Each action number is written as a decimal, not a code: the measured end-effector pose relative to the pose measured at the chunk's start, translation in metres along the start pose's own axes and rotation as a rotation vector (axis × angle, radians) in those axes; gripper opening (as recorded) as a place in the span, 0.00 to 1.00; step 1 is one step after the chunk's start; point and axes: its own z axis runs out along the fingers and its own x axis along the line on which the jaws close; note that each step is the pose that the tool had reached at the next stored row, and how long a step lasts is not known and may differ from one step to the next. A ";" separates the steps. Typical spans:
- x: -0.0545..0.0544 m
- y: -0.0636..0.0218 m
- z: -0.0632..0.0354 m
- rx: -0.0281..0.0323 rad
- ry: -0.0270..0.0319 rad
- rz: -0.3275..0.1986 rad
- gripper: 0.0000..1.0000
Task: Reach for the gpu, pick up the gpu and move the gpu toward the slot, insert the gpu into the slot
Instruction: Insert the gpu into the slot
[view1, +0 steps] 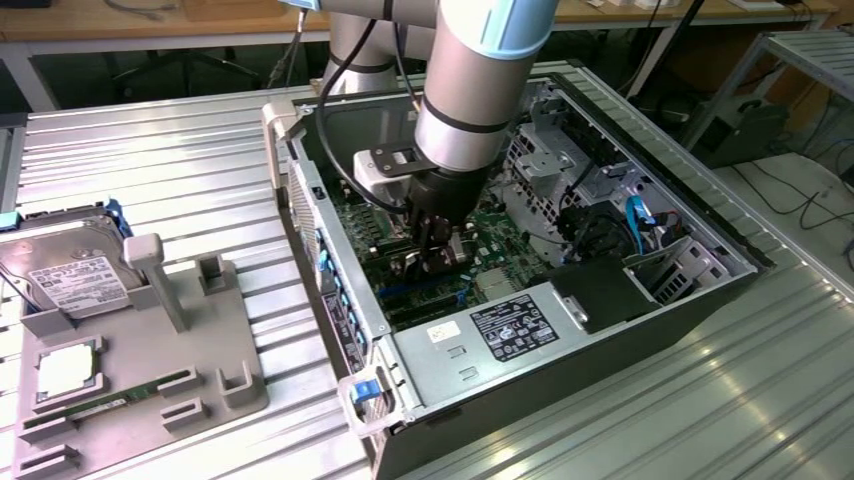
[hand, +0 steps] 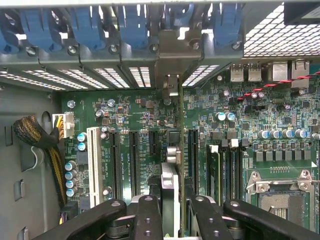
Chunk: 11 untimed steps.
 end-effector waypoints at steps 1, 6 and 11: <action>0.000 0.0000 0.0000 0.0000 0.0000 -0.001 0.27; -0.001 0.0001 0.0000 -0.0001 0.0002 -0.003 0.27; -0.001 0.0003 0.0000 -0.0001 0.0002 -0.006 0.27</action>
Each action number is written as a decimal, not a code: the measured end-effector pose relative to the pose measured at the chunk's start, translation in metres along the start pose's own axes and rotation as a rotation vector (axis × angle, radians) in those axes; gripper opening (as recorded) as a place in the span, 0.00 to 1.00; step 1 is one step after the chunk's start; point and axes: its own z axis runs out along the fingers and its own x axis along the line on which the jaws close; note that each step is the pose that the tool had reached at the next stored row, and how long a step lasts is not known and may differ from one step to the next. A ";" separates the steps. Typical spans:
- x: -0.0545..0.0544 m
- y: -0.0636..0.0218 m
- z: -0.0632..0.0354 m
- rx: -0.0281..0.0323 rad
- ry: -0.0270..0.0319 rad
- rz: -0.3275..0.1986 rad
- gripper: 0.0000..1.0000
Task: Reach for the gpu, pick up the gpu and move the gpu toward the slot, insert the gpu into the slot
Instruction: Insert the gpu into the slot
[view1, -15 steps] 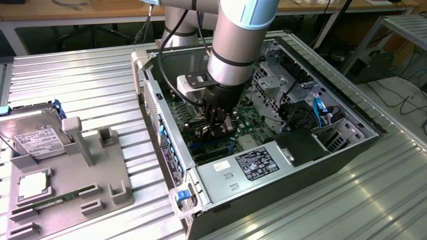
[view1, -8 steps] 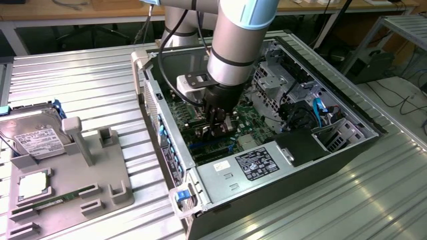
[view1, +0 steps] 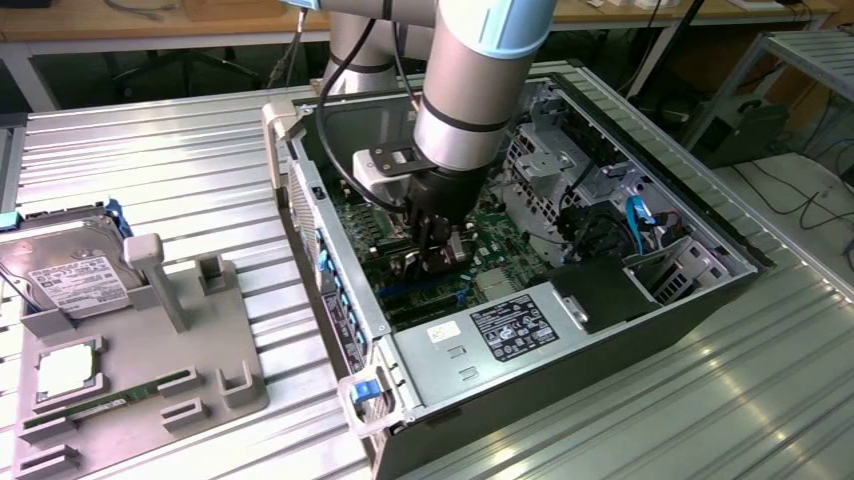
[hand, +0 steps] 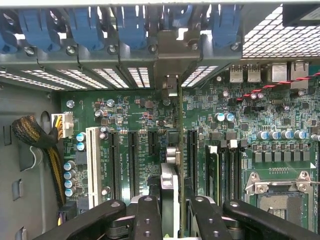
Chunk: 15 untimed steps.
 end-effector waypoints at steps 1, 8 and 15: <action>0.000 0.0001 0.0000 0.0000 0.0000 0.000 0.27; 0.000 0.0001 0.0016 -0.0004 0.0004 -0.001 0.27; 0.000 0.0001 0.0026 -0.0002 0.0001 -0.001 0.27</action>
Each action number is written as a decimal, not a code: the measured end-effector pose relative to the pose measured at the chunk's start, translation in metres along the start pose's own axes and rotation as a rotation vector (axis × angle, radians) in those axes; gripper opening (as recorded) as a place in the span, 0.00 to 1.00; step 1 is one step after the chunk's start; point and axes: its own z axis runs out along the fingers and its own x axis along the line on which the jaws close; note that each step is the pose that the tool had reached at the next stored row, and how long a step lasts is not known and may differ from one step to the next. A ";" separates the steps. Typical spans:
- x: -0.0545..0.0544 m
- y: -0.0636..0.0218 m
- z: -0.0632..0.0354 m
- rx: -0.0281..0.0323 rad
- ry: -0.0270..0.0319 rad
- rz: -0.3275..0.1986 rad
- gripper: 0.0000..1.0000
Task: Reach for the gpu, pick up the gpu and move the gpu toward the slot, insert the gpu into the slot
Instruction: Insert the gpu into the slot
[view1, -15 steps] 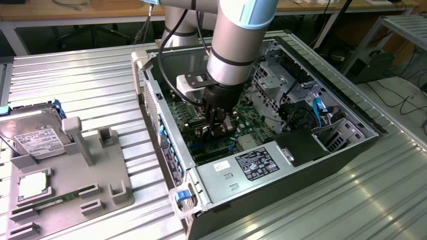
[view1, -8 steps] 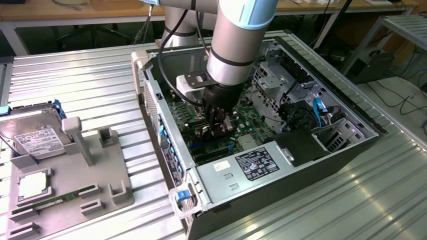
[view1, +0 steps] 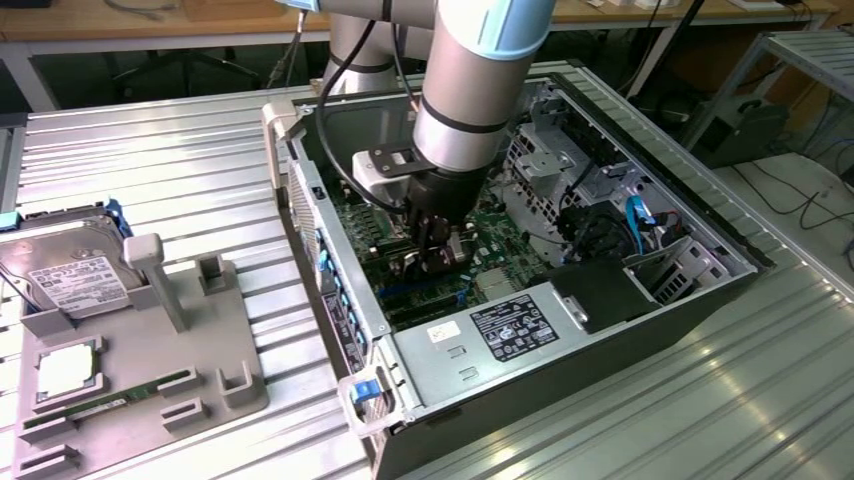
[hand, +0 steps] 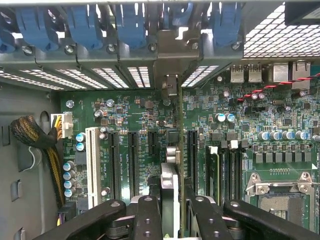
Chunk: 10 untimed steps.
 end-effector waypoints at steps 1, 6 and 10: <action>0.000 0.0006 -0.0007 0.0005 -0.0007 0.000 0.27; 0.000 0.0018 -0.0046 0.0020 -0.0003 0.000 0.27; 0.000 0.0019 -0.0047 0.0019 0.0000 0.000 0.27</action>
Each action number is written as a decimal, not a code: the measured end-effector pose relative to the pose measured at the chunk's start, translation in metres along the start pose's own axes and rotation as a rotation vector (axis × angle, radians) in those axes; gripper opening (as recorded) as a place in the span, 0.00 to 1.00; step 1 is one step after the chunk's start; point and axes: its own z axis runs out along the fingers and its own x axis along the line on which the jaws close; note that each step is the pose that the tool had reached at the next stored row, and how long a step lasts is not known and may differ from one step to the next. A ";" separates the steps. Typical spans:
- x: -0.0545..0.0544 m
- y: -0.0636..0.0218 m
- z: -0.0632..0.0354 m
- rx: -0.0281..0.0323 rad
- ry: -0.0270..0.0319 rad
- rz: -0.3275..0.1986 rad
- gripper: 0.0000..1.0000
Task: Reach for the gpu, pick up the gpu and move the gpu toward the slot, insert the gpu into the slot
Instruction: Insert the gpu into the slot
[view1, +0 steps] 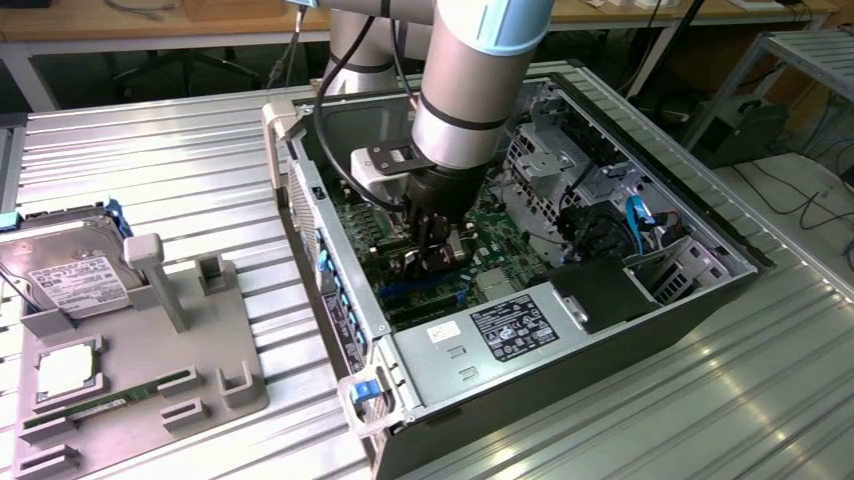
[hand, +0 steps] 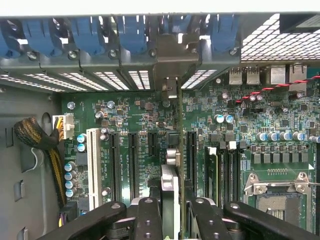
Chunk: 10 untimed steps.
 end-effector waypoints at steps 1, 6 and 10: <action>0.000 0.0000 0.0000 0.0000 0.0001 0.000 0.27; 0.000 0.0000 0.0000 0.0000 -0.0001 0.001 0.27; 0.000 0.0000 0.0000 0.0000 -0.0001 0.005 0.27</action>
